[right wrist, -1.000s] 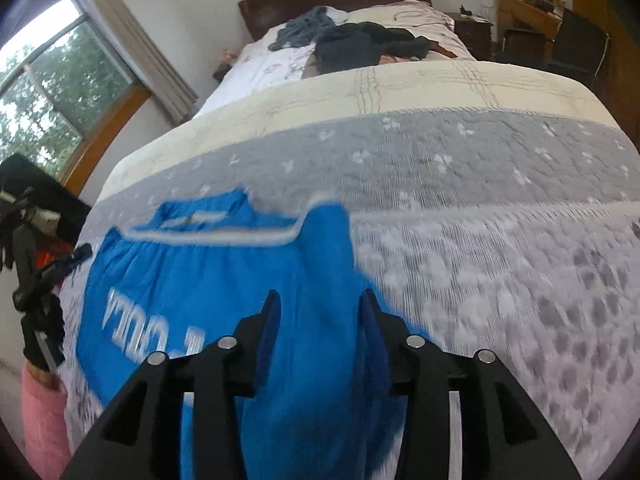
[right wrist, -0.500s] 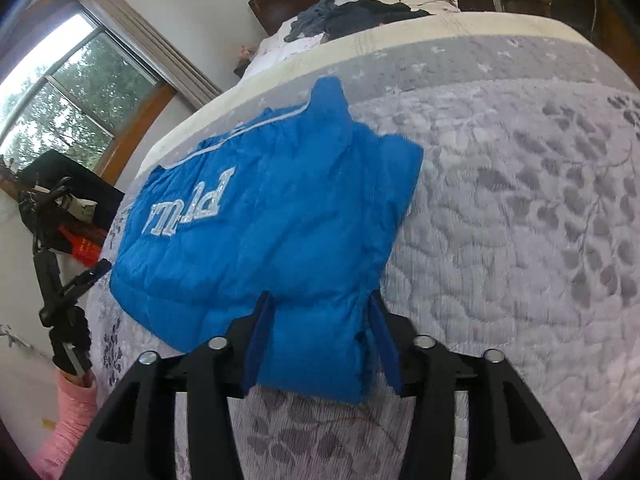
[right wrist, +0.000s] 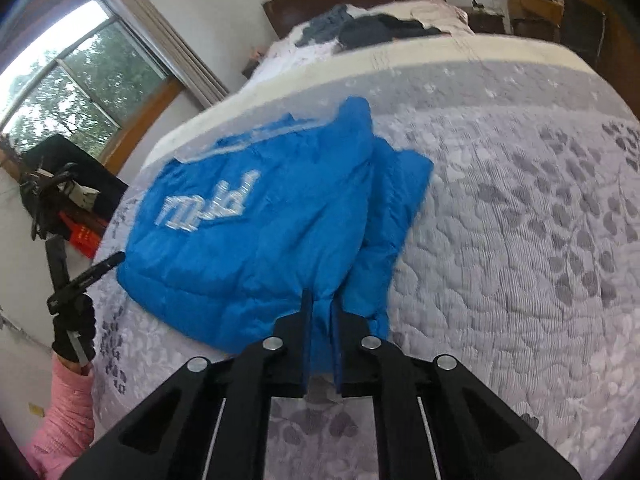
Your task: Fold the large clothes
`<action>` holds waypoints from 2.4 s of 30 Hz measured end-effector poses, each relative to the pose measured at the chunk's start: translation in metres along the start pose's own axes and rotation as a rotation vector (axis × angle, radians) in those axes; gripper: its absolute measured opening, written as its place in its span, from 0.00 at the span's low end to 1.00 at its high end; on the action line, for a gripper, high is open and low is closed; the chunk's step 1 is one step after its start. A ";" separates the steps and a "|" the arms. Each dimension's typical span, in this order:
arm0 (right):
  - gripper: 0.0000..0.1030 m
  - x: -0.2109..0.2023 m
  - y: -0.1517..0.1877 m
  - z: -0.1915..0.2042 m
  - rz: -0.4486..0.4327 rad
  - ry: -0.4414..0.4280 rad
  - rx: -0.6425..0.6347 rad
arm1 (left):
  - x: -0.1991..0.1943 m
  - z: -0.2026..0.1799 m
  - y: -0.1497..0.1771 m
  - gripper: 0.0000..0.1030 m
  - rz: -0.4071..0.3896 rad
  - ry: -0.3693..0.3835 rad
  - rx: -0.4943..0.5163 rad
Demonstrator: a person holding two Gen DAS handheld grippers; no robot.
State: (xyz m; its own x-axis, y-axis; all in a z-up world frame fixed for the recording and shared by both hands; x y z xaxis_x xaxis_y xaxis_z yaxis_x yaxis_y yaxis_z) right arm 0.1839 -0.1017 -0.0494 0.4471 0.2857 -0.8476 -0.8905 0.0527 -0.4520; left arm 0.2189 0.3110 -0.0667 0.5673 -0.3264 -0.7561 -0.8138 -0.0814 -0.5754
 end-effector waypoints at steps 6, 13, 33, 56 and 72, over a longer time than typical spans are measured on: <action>0.08 0.028 0.013 -0.015 0.054 0.004 0.035 | 0.012 0.010 0.004 0.48 0.021 0.003 -0.012; 0.08 0.043 0.017 -0.015 0.065 0.026 0.022 | 0.023 0.018 0.005 0.51 0.014 0.014 -0.043; 0.16 0.023 0.011 0.028 0.038 0.045 -0.066 | 0.020 -0.032 0.004 0.46 0.040 0.063 0.016; 0.88 0.035 -0.019 -0.039 0.020 -0.237 0.168 | 0.026 0.024 -0.014 0.79 0.045 0.298 -0.153; 0.45 0.082 -0.045 0.004 0.026 -0.278 0.141 | 0.084 0.004 -0.035 0.45 0.079 0.367 -0.249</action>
State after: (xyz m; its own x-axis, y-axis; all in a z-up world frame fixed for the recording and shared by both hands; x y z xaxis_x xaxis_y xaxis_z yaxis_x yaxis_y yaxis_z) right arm 0.2604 -0.0767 -0.0972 0.4010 0.5385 -0.7411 -0.9129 0.1682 -0.3719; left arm 0.2951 0.2898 -0.1114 0.4567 -0.6494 -0.6080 -0.8837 -0.2522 -0.3944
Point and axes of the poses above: each gripper's, at about its wrist camera, not at the fingertips, and x roughly the way its jaws point, z to its left, y to its underside, the point moved 9 cm from there along x, roughly the way its jaws point, and after that the axes turned 9 degrees about y, right-handed, at the moved point
